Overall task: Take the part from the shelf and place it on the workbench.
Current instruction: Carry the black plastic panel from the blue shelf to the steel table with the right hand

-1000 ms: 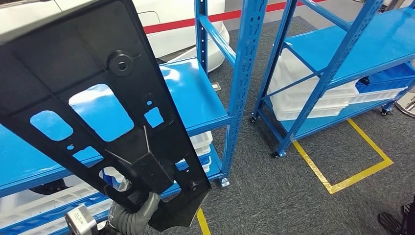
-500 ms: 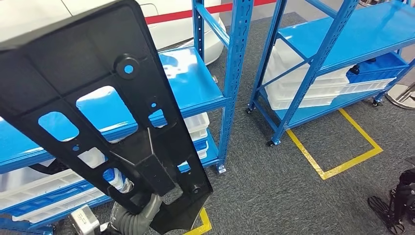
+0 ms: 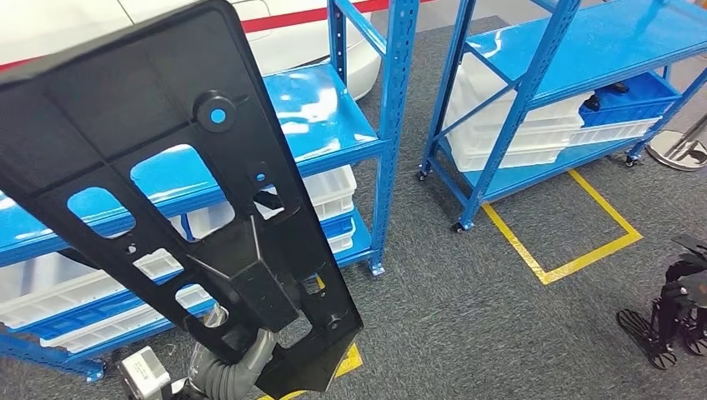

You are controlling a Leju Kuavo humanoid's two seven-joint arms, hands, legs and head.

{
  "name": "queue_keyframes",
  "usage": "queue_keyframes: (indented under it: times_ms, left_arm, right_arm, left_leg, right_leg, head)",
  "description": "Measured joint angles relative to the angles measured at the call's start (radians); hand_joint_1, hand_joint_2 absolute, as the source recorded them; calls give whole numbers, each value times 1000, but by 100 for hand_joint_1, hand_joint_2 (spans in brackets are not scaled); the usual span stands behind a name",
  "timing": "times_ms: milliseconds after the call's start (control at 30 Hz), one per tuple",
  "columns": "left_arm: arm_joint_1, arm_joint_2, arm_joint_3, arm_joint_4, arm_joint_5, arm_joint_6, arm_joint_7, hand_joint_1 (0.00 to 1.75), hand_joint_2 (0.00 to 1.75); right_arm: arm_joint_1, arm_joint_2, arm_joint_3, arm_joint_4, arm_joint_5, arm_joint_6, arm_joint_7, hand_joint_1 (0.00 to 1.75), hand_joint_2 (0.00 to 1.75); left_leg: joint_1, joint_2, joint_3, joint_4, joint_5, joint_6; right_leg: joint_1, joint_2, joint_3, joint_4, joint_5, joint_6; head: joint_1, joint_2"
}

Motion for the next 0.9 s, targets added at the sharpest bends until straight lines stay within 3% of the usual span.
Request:
queue_keyframes:
  times_ms: [67, 100, 200, 233, 267, 300, 333, 367, 433, 467, 500, 567, 600, 633, 700, 733, 767, 800, 833, 867, 900]
  left_arm:
    - [0, 0, 0, 0, 0, 0, 0, 175, 175]
    - [0, 0, 0, 0, 0, 0, 0, 175, 175]
    - [1, 0, -1, 0, 1, -2, 0, 175, 175]
    - [1, 0, -2, 1, 1, -3, 0, 175, 175]
    - [0, 0, -3, 1, 2, -5, 0, 175, 175]
    - [0, 0, -4, 2, 2, -7, 0, 175, 175]
    - [0, 0, -4, 2, 2, -8, 0, 175, 175]
    - [-1, 0, -5, 3, 2, -10, 0, 175, 175]
    - [-2, 0, -6, 3, 2, -12, 0, 175, 175]
    - [-3, 0, -6, 3, 2, -13, 0, 175, 175]
    - [-3, -1, -7, 3, 2, -14, 0, 175, 175]
    - [-5, -1, -8, 4, 2, -15, 0, 175, 175]
    - [-5, -1, -8, 4, 3, -15, 0, 175, 175]
    - [-5, -2, -9, 4, 3, -15, 0, 175, 175]
    - [-4, -2, -9, 5, 2, -15, 0, 175, 175]
    - [-3, -2, -10, 5, 2, -15, 0, 175, 175]
    - [-2, -2, -10, 5, 2, -15, 0, 175, 175]
    - [-2, -2, -10, 6, 2, -15, 0, 175, 175]
    - [-2, -2, -11, 6, 2, -15, 0, 175, 175]
    - [-2, -2, -11, 7, 2, -15, 0, 175, 175]
    - [-2, -2, -11, 7, 2, -15, 0, 175, 175]
  right_arm:
    - [0, 1, 0, 0, 0, 2, 3, 0, 0]
    - [-1, 2, 0, 0, -1, 5, 5, 0, 0]
    - [0, 2, 0, 0, -20, 19, 23, 0, 0]
    - [1, 2, -1, 0, -30, 22, 28, 0, 0]
    - [1, 2, -1, 0, -39, 25, 31, 0, 0]
    - [1, 2, -2, 0, -46, 27, 32, 0, 0]
    - [1, 2, -3, 0, -50, 28, 33, 0, 0]
    - [0, 2, -4, 0, -54, 29, 33, 0, 0]
    - [-3, 2, -6, 0, -58, 29, 32, 0, 0]
    - [-3, 2, -7, 0, -59, 29, 32, 0, 0]
    - [-2, 2, -7, 0, -60, 29, 31, 0, 0]
    - [3, 1, -8, 1, -62, 29, 31, 0, 0]
    - [5, 0, -8, 2, -63, 30, 32, 0, 0]
    - [5, -1, -8, 2, -64, 31, 32, 0, 0]
    - [6, 0, -9, 3, -67, 34, 32, 0, 0]
    - [6, 0, -9, 3, -68, 36, 32, 0, 0]
    - [7, 0, -9, 3, -68, 37, 31, 0, 0]
    - [7, 0, -9, 3, -68, 38, 31, 0, 0]
    - [7, 0, -9, 3, -69, 39, 31, 0, 0]
    - [6, 0, -10, 3, -69, 39, 31, 0, 0]
    - [4, 0, -10, 3, -69, 40, 31, 0, 0]
  left_leg:
    - [4, -1, -12, 9, -3, -12]
    - [6, -3, -23, 34, -34, -17]
    - [15, -6, -72, 216, -188, -34]
    - [18, -6, -81, 279, -213, -38]
    - [19, -6, -79, 319, -213, -40]
    - [20, -7, -59, 322, -189, -41]
    - [21, -9, -23, 289, -157, -40]
    - [22, -21, 30, 224, -135, -37]
    - [22, -53, 140, 61, -144, -27]
    - [21, -64, 170, 8, -158, -23]
    - [18, -66, 180, -17, -165, -18]
    - [19, -50, 160, -14, -151, -7]
    - [20, -40, 148, -14, -141, 1]
    - [22, -31, 136, -15, -130, 9]
    - [20, -13, 111, -14, -110, 16]
    - [19, -4, 98, -13, -100, 16]
    - [19, 7, 86, -13, -90, 14]
    - [18, 18, 73, -12, -81, 12]
    - [19, 28, 62, -10, -73, 9]
    - [19, 37, 54, -8, -66, 5]
    - [17, 45, 49, -5, -61, 0]
  right_leg:
    - [-3, -2, -16, -1, 15, -13]
    - [-6, -4, -26, -2, 27, -21]
    - [-7, -7, -67, -1, 64, -32]
    - [-6, -5, -85, 0, 77, -32]
    - [-7, -2, -105, 4, 90, -31]
    - [-7, 3, -126, 8, 102, -28]
    - [-8, 9, -147, 14, 114, -25]
    - [-9, 17, -166, 21, 125, -21]
    - [-6, 33, -195, 32, 147, -11]
    - [-5, 41, -204, 34, 159, -5]
    - [-4, 49, -210, 33, 170, 1]
    - [-7, 60, -222, 35, 181, 12]
    - [-7, 53, -233, 54, 159, 17]
    - [-9, 42, -249, 94, 117, 21]
    - [-12, 14, -286, 227, 9, 29]
    - [-13, 9, -301, 297, -18, 34]
    - [-15, 6, -306, 349, -18, 37]
    - [-17, 3, -296, 370, 6, 39]
    - [-19, -2, -268, 355, 38, 41]
    - [-20, -14, -220, 302, 63, 41]
    - [-19, -31, -158, 224, 67, 41]
  head:
    - [-1, 0]
    - [-2, 0]
    - [-5, 0]
    - [-6, 0]
    - [-6, 0]
    - [-6, 0]
    - [-6, 0]
    - [-6, 0]
    - [-6, 0]
    - [-5, 0]
    - [-5, 0]
    - [-4, 0]
    - [-3, 0]
    - [-1, 0]
    - [3, 0]
    - [3, 0]
    - [3, 0]
    - [4, 0]
    - [4, 0]
    - [4, 0]
    - [4, 0]
